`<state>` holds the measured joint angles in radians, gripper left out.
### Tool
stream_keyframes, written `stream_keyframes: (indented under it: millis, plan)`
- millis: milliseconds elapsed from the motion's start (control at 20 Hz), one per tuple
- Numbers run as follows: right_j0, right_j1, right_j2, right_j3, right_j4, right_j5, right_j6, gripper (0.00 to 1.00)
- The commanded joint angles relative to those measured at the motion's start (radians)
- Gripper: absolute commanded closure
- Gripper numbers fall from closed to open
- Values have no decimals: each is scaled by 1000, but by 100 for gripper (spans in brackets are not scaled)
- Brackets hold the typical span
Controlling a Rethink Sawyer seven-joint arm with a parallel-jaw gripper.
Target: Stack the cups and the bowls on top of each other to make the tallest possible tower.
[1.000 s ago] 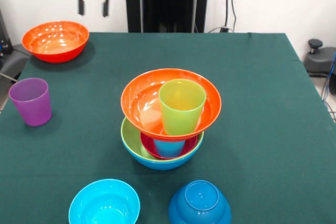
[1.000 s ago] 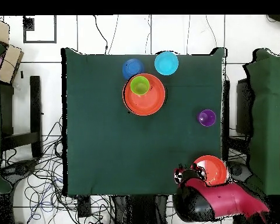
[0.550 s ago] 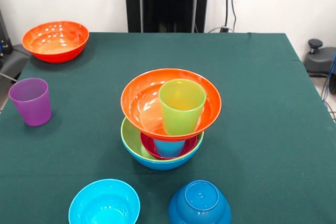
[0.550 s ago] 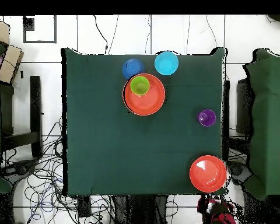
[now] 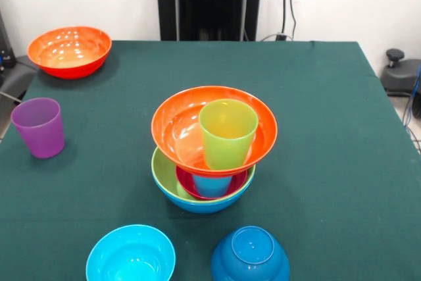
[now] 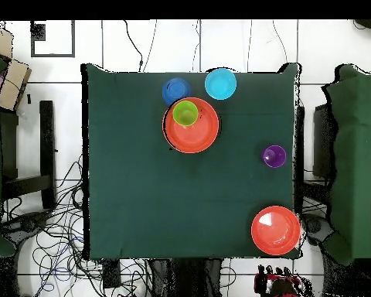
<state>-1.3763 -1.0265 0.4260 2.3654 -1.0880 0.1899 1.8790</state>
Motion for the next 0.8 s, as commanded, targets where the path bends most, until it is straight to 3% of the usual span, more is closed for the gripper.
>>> stream_keyframes:
  millis: [50,350,800]
  plan:
    - [95,126,-14,-2,-118,-91,39,0]
    - [118,240,-4,-83,-136,-85,33,0]
    - [113,301,-44,-111,-188,-137,38,0]
